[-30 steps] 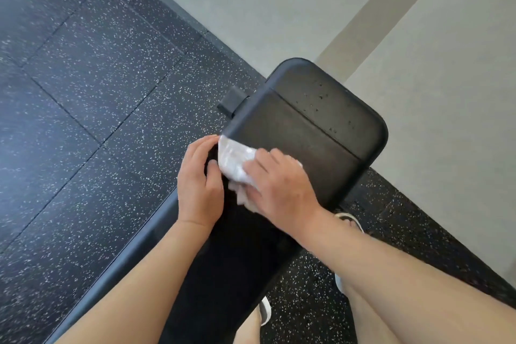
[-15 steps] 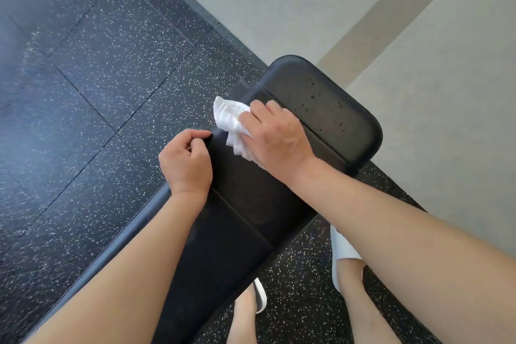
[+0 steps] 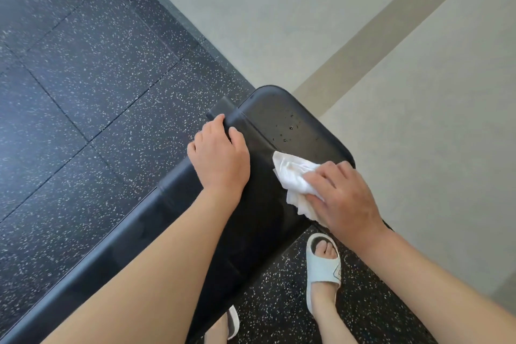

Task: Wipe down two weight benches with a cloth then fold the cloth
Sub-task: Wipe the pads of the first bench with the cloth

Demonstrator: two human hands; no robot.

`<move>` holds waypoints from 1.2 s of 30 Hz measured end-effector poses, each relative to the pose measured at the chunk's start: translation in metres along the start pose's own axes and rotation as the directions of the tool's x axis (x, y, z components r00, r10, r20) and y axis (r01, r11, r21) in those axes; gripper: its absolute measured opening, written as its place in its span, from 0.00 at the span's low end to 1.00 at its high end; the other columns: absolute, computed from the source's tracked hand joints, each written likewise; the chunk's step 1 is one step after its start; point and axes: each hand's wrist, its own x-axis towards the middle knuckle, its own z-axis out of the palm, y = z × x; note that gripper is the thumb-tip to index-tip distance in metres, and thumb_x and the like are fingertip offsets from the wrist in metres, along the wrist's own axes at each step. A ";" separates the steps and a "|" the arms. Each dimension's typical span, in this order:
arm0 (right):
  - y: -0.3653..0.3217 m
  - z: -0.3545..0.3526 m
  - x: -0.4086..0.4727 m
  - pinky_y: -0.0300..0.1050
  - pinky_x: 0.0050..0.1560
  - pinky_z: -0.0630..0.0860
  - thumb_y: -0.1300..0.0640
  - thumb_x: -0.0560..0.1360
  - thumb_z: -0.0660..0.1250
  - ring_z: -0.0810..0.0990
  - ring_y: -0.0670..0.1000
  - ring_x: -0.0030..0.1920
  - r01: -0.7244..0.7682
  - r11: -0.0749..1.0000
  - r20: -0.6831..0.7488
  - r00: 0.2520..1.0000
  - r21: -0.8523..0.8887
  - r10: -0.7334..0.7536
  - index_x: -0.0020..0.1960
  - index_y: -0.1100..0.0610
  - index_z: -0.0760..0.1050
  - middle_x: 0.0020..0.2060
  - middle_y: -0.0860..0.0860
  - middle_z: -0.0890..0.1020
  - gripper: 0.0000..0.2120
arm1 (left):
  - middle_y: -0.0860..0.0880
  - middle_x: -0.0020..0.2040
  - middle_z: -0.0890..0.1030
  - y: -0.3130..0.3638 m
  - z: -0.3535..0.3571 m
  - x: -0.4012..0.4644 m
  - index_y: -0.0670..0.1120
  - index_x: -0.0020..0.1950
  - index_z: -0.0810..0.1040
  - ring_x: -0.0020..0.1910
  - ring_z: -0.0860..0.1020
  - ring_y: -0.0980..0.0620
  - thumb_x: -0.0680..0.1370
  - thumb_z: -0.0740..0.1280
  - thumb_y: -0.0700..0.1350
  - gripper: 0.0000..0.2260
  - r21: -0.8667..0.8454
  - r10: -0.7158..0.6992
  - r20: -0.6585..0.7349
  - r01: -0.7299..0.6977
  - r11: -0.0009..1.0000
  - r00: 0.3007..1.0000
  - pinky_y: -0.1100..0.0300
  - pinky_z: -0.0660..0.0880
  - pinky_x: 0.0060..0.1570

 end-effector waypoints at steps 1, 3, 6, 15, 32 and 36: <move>0.003 0.000 0.013 0.56 0.39 0.75 0.55 0.80 0.68 0.73 0.58 0.43 -0.014 1.000 -0.015 1.000 0.004 0.014 0.53 0.58 0.80 0.48 0.55 0.78 0.07 | 0.47 0.72 0.77 0.003 0.005 -0.002 0.47 0.78 0.72 0.70 0.74 0.43 0.86 0.56 0.49 0.21 0.037 0.000 -0.032 0.001 0.999 0.999 0.45 0.62 0.73; 0.004 0.003 0.050 0.56 0.41 0.74 0.52 0.80 0.67 0.73 0.59 0.44 -0.051 0.999 -0.061 0.997 0.004 0.051 0.53 0.58 0.80 0.48 0.56 0.78 0.09 | 0.47 0.70 0.78 0.003 0.012 -0.006 0.47 0.77 0.72 0.68 0.74 0.43 0.85 0.55 0.50 0.21 0.101 0.015 -0.079 -0.007 0.995 0.997 0.44 0.64 0.72; -0.006 0.013 0.124 0.56 0.41 0.74 0.52 0.79 0.68 0.75 0.60 0.45 -0.062 0.998 -0.120 0.991 0.016 0.064 0.53 0.58 0.80 0.49 0.57 0.79 0.10 | 0.46 0.67 0.79 0.002 0.017 -0.003 0.47 0.75 0.73 0.65 0.75 0.42 0.83 0.53 0.52 0.23 0.148 0.009 -0.097 0.005 0.989 0.995 0.44 0.65 0.70; -0.023 0.034 0.219 0.51 0.48 0.73 0.49 0.79 0.63 0.75 0.57 0.53 -0.011 0.999 -0.025 1.000 0.052 0.012 0.54 0.54 0.80 0.53 0.52 0.79 0.11 | 0.43 0.64 0.79 0.004 0.019 0.001 0.46 0.73 0.74 0.63 0.75 0.39 0.81 0.52 0.52 0.24 0.198 0.012 -0.095 0.007 0.980 0.995 0.42 0.66 0.68; 0.010 0.019 0.193 0.50 0.37 0.73 0.50 0.79 0.66 0.75 0.57 0.46 -0.026 0.976 -0.031 0.999 0.216 0.034 0.56 0.55 0.80 0.48 0.53 0.76 0.11 | 0.44 0.64 0.78 0.005 0.019 0.002 0.45 0.72 0.74 0.61 0.75 0.39 0.81 0.54 0.50 0.23 0.175 0.016 -0.103 0.002 0.985 0.995 0.40 0.69 0.67; -0.009 0.034 0.248 0.52 0.47 0.75 0.48 0.81 0.62 0.75 0.55 0.51 0.086 0.988 0.102 0.990 0.130 -0.099 0.54 0.53 0.78 0.52 0.51 0.77 0.11 | 0.43 0.64 0.79 0.007 0.018 0.002 0.43 0.72 0.74 0.60 0.75 0.38 0.80 0.54 0.50 0.24 0.194 0.013 -0.099 0.006 0.981 0.995 0.40 0.69 0.65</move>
